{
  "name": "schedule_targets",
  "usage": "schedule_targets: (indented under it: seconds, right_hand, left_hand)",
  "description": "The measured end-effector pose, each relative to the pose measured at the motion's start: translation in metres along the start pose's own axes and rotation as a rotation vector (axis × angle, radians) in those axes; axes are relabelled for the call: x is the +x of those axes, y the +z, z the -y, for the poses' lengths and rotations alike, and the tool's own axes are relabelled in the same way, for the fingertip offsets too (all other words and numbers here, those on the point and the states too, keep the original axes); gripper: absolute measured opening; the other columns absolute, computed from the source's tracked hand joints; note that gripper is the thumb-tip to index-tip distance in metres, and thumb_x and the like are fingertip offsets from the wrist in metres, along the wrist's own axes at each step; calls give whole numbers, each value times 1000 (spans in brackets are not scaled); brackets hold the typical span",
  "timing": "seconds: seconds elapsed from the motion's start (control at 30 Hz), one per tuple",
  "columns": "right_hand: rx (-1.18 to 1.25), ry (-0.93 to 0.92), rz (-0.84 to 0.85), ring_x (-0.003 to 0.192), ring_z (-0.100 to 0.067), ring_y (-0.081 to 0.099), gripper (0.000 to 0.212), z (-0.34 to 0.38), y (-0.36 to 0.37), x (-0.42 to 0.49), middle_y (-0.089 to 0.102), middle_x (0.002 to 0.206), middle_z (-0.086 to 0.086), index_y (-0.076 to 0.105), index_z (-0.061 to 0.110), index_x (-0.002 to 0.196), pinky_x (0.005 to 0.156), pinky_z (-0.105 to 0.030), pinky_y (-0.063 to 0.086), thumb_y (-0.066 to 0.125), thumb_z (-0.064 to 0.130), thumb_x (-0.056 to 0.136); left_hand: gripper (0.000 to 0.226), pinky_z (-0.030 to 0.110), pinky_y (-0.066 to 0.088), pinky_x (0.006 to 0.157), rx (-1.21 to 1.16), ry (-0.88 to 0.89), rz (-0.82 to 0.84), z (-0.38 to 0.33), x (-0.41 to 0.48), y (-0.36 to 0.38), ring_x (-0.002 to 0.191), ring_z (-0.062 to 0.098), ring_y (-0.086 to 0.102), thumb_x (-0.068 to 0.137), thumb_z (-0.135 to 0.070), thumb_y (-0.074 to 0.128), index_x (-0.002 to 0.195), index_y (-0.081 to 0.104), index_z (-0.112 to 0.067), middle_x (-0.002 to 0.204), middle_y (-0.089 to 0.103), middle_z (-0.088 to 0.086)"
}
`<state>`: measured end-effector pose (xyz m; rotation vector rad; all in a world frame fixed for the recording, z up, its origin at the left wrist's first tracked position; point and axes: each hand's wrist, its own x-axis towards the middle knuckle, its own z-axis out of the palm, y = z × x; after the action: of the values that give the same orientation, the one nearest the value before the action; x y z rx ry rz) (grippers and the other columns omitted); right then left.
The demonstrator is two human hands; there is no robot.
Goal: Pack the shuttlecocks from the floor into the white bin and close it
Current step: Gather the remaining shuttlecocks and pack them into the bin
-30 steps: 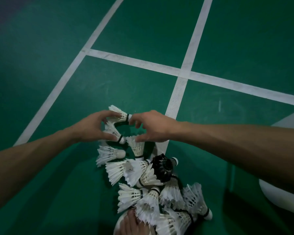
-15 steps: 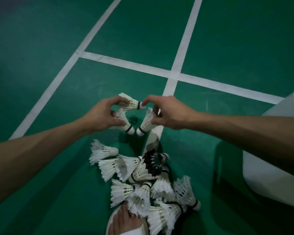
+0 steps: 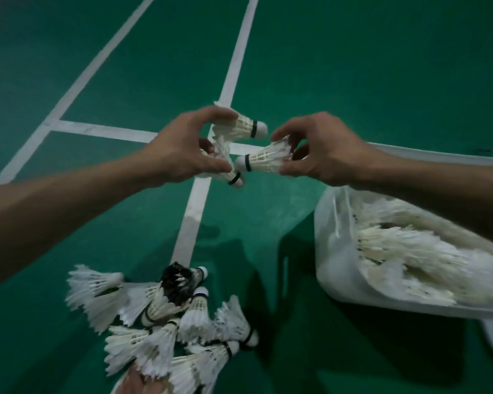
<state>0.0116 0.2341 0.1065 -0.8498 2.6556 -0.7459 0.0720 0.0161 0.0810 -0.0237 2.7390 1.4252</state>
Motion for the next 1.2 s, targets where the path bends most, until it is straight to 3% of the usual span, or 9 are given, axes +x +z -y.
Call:
schedule_targets:
  seconds: [0.13, 0.23, 0.37, 0.5, 0.73, 1.0, 1.2]
  right_hand:
    - [121, 88, -124, 79, -18, 70, 55, -29, -47, -37, 67, 93, -1, 63, 16, 121, 76, -28, 57, 82, 9, 71]
    - [201, 167, -202, 79, -17, 70, 59, -52, -75, -67, 66, 89, -1, 62, 15, 122, 80, -24, 56, 82, 6, 68]
    - [179, 282, -233, 76, -10, 67, 56, -82, -97, -104, 67, 87, -2, 64, 16, 118, 71, -6, 51, 82, 11, 65]
    - [148, 370, -210, 68, -11, 65, 48, -109, -106, -133, 67, 81, -3, 68, 16, 109, 66, -15, 55, 84, 14, 64]
    - [133, 525, 30, 63, -18, 69, 36, -146, -96, -169, 69, 75, -6, 71, 15, 96, 63, -32, 60, 86, 7, 64]
    - [193, 532, 296, 49, -9, 63, 28, -155, -72, -181, 69, 68, -7, 70, 14, 89, 47, -15, 47, 84, 5, 66]
    - [250, 508, 353, 54, -8, 66, 37, -148, -39, -169, 69, 75, -1, 70, 11, 100, 51, -17, 50, 86, 12, 67]
  left_hand:
    - [73, 30, 58, 76, -22, 111, 12, -56, 14, 17, 92, 20, 67, 66, -10, 83, 127, 51, -35, 121, 51, -16]
    - [73, 23, 57, 76, -48, 177, 39, -90, 24, 37, 92, 13, 66, 67, -11, 82, 129, 50, -32, 126, 50, -16]
    - [74, 26, 57, 78, -70, 224, 121, -121, 34, 76, 94, 14, 65, 66, -13, 82, 130, 50, -32, 129, 49, -15]
    - [74, 30, 56, 84, -38, 264, 229, -137, 39, 119, 97, 14, 64, 66, -17, 84, 130, 49, -33, 130, 50, -16]
    - [76, 30, 56, 82, 77, 228, 332, -143, 54, 180, 82, 10, 65, 67, -22, 84, 133, 47, -32, 125, 51, -18]
    - [76, 28, 55, 82, 152, 207, 359, -137, 61, 199, 79, 1, 62, 67, -23, 83, 133, 47, -32, 116, 47, -24]
    - [76, 31, 56, 83, 163, 220, 353, -130, 65, 202, 85, 4, 62, 65, -25, 85, 132, 49, -31, 118, 49, -22]
